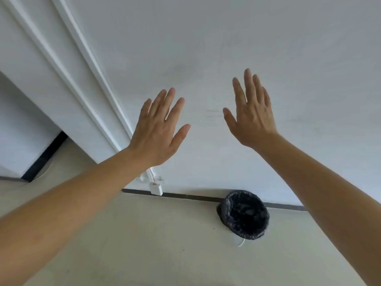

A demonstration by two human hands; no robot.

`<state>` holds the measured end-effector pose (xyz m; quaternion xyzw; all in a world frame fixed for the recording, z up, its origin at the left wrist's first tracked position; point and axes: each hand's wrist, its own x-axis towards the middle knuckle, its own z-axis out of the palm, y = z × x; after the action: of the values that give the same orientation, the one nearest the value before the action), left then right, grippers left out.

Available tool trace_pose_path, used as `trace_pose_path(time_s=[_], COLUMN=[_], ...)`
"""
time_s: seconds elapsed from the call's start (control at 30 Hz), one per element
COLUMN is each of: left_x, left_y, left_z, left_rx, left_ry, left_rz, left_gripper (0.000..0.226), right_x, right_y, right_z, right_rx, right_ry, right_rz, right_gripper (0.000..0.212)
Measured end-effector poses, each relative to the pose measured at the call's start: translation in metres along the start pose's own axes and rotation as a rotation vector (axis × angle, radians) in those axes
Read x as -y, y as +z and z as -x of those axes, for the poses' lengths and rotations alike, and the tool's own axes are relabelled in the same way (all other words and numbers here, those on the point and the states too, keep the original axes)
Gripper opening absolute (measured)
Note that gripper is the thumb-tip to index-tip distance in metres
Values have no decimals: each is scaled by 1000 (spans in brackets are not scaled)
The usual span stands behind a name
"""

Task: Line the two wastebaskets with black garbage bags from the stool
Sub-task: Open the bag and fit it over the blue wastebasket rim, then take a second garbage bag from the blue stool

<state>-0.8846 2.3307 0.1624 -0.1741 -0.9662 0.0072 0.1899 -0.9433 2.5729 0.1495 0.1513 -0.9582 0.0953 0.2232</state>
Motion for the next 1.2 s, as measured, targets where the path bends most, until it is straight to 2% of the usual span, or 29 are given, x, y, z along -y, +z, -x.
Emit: trace_pose_path(time_s=[0.13, 0.27, 0.43, 0.5, 0.57, 0.67, 0.83, 1.03, 1.2], left_x=[88, 202, 323, 347, 365, 396, 480, 629, 729], left_y=[-72, -151, -254, -285, -308, -325, -329, -343, -371], left_z=[97, 255, 493, 567, 627, 692, 741, 750, 771], left_rx=[-46, -90, -34, -51, -40, 0, -8, 8, 46], left_ry=[-218, -464, -943, -1143, -1271, -1366, -1466, -1525, -1496], left_rz=[-97, -221, -339, -363, -399, -456, -542, -617, -684], left_gripper=[65, 64, 69, 70, 69, 69, 65, 67, 65], right_x=[141, 350, 641, 736, 815, 909, 1035, 1184, 1317], right_y=[-26, -23, -26, -32, -38, -35, 7, 49, 60], right_z=[-31, -39, 6, 32, 58, 85, 80, 7, -47], right_rx=[-71, -64, -38, -30, -13, 14, 20, 25, 39], right_ry=[-166, -398, -762, -916, -1054, -1216, -1354, -1418, -1436], right_rz=[-106, -175, -279, -304, -351, -424, -470, -493, -574], right_gripper=[70, 72, 71, 71, 70, 67, 68, 66, 66])
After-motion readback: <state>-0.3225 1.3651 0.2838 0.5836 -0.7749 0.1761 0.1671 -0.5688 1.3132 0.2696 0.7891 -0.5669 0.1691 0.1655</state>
